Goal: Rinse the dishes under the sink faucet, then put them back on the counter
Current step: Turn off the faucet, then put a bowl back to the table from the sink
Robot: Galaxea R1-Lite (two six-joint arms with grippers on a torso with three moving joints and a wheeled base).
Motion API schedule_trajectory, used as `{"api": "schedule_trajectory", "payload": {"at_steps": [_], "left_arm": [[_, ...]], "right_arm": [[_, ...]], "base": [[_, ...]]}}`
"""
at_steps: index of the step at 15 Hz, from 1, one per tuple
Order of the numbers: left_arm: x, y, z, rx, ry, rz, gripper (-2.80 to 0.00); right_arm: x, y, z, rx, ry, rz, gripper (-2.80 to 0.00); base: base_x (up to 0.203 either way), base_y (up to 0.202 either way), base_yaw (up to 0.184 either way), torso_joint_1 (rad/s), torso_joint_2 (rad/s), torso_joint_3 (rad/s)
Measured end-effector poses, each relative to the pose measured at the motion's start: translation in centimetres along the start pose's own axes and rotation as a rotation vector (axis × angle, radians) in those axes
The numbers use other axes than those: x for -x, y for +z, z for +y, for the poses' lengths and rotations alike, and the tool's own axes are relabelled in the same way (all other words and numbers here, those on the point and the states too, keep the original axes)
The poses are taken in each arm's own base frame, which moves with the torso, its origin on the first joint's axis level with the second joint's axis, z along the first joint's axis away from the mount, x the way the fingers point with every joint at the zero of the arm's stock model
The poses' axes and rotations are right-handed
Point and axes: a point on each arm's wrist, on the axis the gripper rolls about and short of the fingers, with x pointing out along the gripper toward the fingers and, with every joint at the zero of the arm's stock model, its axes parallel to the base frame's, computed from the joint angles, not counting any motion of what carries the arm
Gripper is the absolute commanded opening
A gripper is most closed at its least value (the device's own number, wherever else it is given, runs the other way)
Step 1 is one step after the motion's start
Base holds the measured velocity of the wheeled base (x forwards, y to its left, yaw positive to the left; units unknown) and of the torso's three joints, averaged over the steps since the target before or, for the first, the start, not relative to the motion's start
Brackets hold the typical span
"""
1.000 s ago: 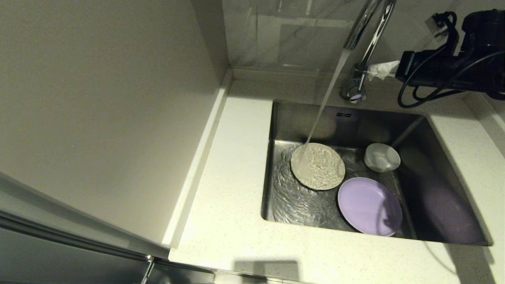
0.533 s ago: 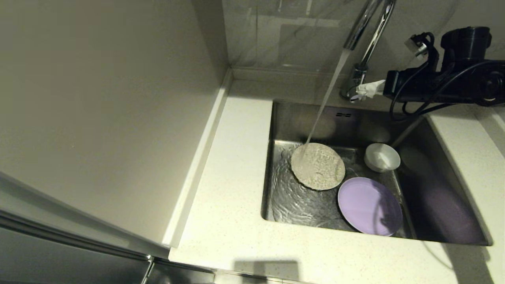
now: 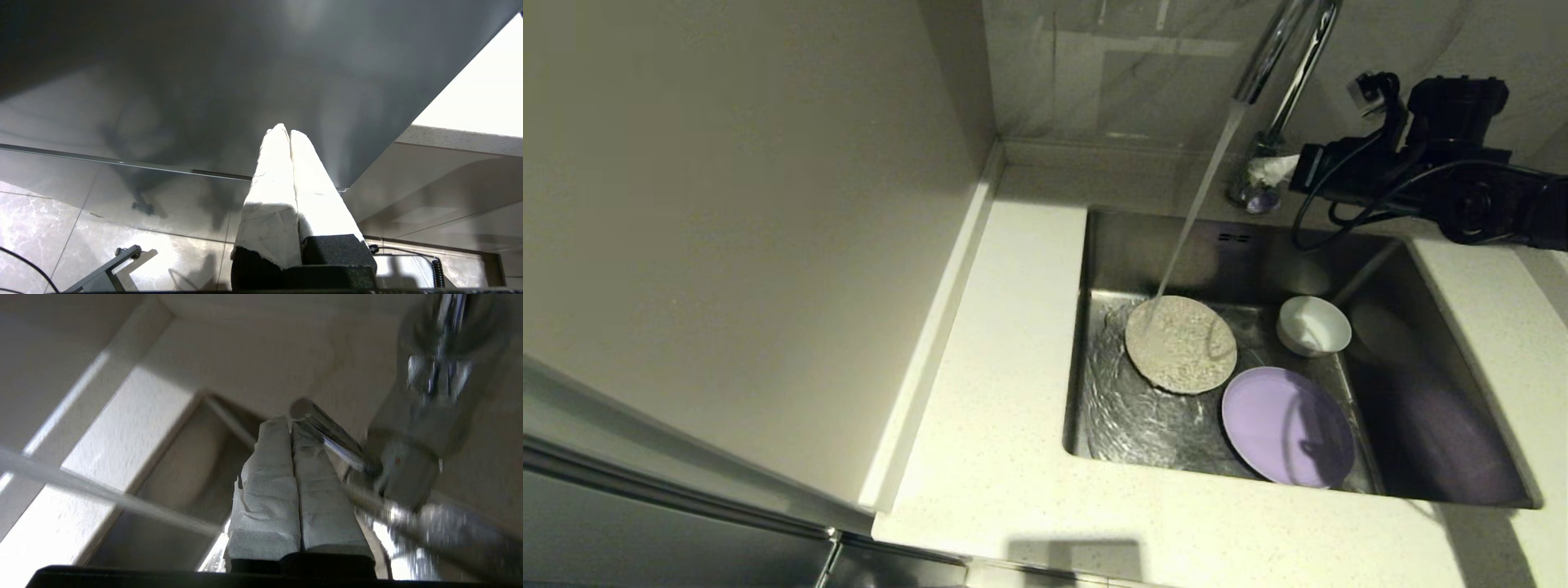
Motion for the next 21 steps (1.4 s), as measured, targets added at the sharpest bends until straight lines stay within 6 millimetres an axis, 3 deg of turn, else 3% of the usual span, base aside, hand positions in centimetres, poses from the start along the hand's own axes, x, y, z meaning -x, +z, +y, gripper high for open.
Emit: {"api": "schedule_trajectory", "payload": {"at_steps": [6,11,14,17,19,21], "left_arm": [[0.0,0.0,0.0,0.0,0.0,0.0,-2.8],[0.0,0.0,0.0,0.0,0.0,0.0,-2.8],[0.0,0.0,0.0,0.0,0.0,0.0,-2.8],[0.0,0.0,0.0,0.001,0.0,0.0,-2.8],[0.0,0.0,0.0,0.0,0.0,0.0,-2.8],[0.0,0.0,0.0,0.0,0.0,0.0,-2.8]], "right_arm": [[-0.2,1.1,-0.6,0.085,0.021,-0.157,-2.8],[1.1,2.2,-0.1,-0.017,0.008,-0.127,-2.8],[3.5,4.0,1.7,-0.103,0.004,-0.061,-2.8],[7.4,5.0,3.6,-0.16,0.005,0.024,-2.8],[10.1,4.0,4.5,-0.177,-0.018,0.102,-2.8],[12.7,1.8,5.1,-0.164,-0.056,0.186,-2.8]], "base": [[0.0,0.0,0.0,0.0,0.0,0.0],[0.0,0.0,0.0,0.0,0.0,0.0],[0.0,0.0,0.0,0.0,0.0,0.0],[0.0,0.0,0.0,0.0,0.0,0.0],[0.0,0.0,0.0,0.0,0.0,0.0],[0.0,0.0,0.0,0.0,0.0,0.0]]}}
